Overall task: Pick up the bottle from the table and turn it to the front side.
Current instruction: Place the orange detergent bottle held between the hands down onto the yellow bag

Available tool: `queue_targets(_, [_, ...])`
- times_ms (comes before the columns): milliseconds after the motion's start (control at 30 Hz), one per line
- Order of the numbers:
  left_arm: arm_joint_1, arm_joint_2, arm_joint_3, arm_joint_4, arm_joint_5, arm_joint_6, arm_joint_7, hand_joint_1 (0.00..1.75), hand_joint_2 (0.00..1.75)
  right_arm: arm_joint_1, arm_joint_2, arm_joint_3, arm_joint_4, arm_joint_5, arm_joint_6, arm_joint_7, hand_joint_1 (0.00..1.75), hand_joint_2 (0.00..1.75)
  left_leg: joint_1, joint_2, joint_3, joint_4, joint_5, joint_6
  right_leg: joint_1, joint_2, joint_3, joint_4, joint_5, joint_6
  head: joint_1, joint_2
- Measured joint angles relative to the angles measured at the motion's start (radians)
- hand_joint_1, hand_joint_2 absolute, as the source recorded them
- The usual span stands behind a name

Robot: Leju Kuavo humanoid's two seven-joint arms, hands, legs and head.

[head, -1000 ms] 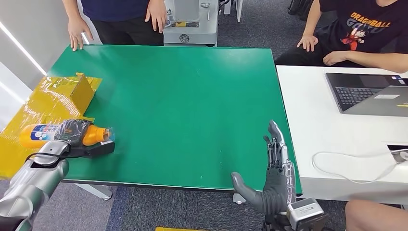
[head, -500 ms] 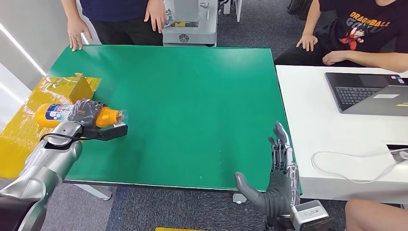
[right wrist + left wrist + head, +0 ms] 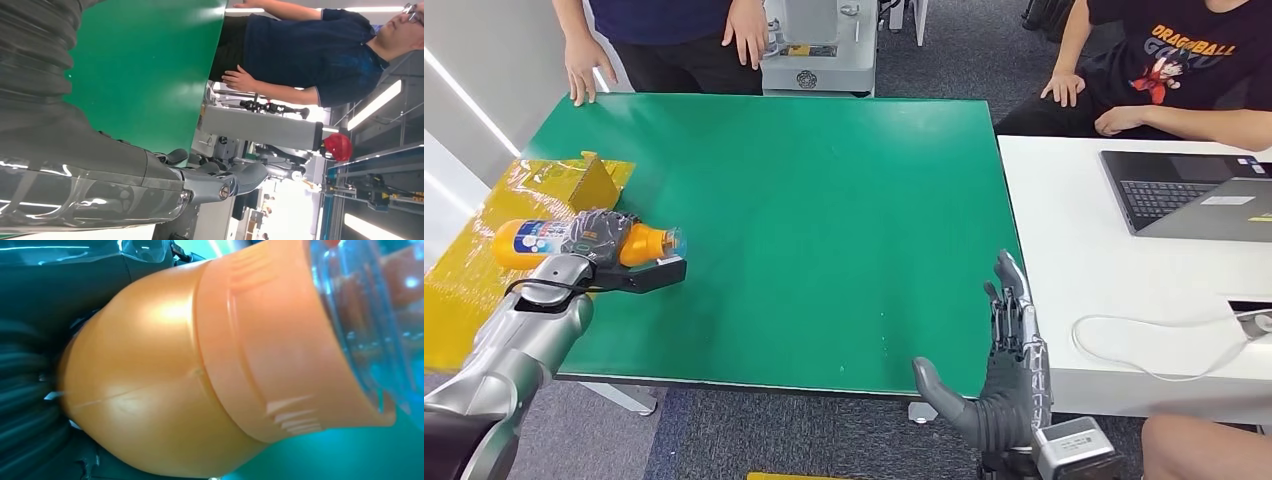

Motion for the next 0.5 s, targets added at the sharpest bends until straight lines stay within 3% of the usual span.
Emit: queue_targets(500, [0.033, 0.013, 0.000, 0.000, 0.008, 0.006, -0.001, 1.75, 1.75, -0.007, 0.000, -0.002, 0.001, -0.003, 0.014, -0.004, 0.00, 1.75, 0.000, 0.000, 0.000, 0.000, 0.000, 0.000, 0.000, 0.000, 0.000, 0.000, 0.000, 0.000, 0.000, 0.000])
